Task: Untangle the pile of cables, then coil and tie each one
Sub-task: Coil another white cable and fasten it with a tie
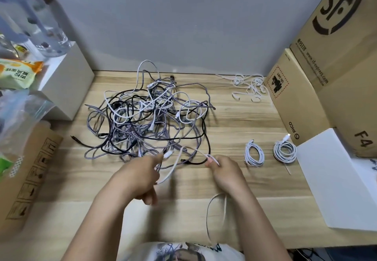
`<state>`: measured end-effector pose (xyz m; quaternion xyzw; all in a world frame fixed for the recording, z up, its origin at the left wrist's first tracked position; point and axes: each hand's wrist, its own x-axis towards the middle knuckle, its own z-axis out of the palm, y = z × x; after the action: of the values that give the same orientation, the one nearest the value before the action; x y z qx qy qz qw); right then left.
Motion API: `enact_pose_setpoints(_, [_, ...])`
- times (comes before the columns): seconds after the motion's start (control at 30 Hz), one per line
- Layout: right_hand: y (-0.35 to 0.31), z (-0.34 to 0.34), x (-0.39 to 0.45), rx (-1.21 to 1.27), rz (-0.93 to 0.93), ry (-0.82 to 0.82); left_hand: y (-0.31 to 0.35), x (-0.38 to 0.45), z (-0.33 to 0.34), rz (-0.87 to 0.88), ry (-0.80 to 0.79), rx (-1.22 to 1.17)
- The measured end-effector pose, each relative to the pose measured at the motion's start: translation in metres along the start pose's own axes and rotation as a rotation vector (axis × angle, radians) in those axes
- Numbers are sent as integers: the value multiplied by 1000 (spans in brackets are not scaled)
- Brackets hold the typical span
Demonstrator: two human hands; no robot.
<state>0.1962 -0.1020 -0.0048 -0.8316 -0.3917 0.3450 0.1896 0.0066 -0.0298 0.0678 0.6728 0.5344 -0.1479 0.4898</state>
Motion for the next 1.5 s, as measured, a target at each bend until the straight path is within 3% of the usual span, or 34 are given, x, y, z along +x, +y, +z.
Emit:
enact_pose_setpoints(0.17, [6, 13, 2, -178, -39, -112, 28, -22, -5, 281, -33, -373])
enact_pose_setpoints(0.3, [4, 12, 1, -99, -228, -19, 31, -17, 2, 279, -20, -441])
enact_pose_setpoints(0.47, [-27, -7, -19, 272, -644, 53, 31, -13, 3, 283, -15, -566])
enact_pose_setpoints(0.63, [-38, -19, -34, 251, -747, -4, 31, -12, 3, 352, -15, -640])
enact_pose_setpoints(0.83, [-42, -31, -42, 377, -715, 46, 23, -7, 4, 475, 120, -527])
enact_pose_setpoints(0.93, [-44, -34, -44, 398, -726, 81, 12, 6, 8, 502, 369, -181])
enact_pose_setpoints(1.0, [-46, -34, -46, 474, -708, 106, 14, 6, 9, 525, 436, -102])
enact_pose_setpoints(1.07, [-48, -34, -46, 622, -644, 138, 18, 2, 8, 641, 335, -280])
enact_pose_setpoints(1.17, [-50, -38, -46, 717, -562, 80, 27, -8, 10, 807, 21, -719])
enact_pose_setpoints(1.27, [-57, -30, -52, 650, -529, -197, 32, -11, 8, 843, -556, -1339])
enact_pose_setpoints(1.33, [-61, -22, -55, 526, -535, -241, 35, -9, 2, 787, -874, -1572])
enact_pose_setpoints(1.4, [-63, -18, -57, 412, -543, -240, 34, -10, -6, 745, -908, -1639])
enact_pose_setpoints(1.5, [-65, -20, -62, 266, -588, -202, 29, -8, -9, 739, -813, -1640])
